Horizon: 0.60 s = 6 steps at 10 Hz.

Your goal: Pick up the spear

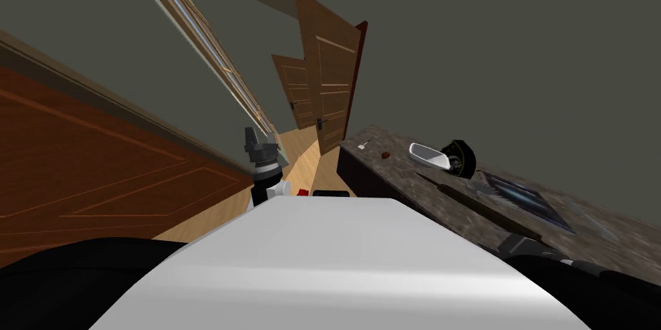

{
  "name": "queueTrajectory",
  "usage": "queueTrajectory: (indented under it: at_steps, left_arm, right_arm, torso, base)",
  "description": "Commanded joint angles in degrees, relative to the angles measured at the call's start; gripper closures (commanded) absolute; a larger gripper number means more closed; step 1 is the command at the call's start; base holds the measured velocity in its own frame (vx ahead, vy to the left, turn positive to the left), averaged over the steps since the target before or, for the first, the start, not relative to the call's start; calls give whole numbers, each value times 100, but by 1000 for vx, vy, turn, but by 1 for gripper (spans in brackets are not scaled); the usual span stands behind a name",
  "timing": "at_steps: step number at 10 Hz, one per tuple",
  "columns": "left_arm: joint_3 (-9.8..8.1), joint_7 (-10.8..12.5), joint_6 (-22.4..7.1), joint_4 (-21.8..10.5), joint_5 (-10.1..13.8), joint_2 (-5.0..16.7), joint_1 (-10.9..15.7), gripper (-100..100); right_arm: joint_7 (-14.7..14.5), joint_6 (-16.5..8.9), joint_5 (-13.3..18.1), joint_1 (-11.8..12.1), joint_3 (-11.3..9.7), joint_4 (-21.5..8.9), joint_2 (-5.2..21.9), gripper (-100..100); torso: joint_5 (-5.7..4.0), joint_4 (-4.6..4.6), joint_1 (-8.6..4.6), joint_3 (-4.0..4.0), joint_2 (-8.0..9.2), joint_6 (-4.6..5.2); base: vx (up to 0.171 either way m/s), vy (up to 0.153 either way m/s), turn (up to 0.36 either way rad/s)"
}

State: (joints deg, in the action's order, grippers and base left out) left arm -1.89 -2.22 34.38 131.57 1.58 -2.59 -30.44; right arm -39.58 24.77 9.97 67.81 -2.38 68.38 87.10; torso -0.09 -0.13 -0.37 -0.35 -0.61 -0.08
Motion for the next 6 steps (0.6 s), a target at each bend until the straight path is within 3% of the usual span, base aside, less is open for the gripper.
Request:
queueTrajectory:
  at_steps: [1,4,5,6]
  left_arm:
    - [0,0,0,0,0,0,0,0]
    - [0,0,0,0,0,0,0,0]
    - [0,0,0,0,0,0,0,0]
    - [0,0,0,0,0,0,-1,0]
  right_arm:
    - [-27,-40,6,-4,-158,-198,161,-100]
    - [-73,-125,11,-6,-406,-450,341,-100]
    - [-50,-98,11,-20,-358,-405,315,-100]
    - [-51,-92,12,-28,-369,-425,327,0]
  torso:
    - [0,0,0,0,0,0]
    - [-2,2,-1,5,10,4]
    - [-2,2,-8,5,10,2]
    - [0,6,17,16,29,12]
  base:
    - [151,-125,259]
    - [117,-139,267]
    - [52,-83,79]
    - [10,-16,-6]
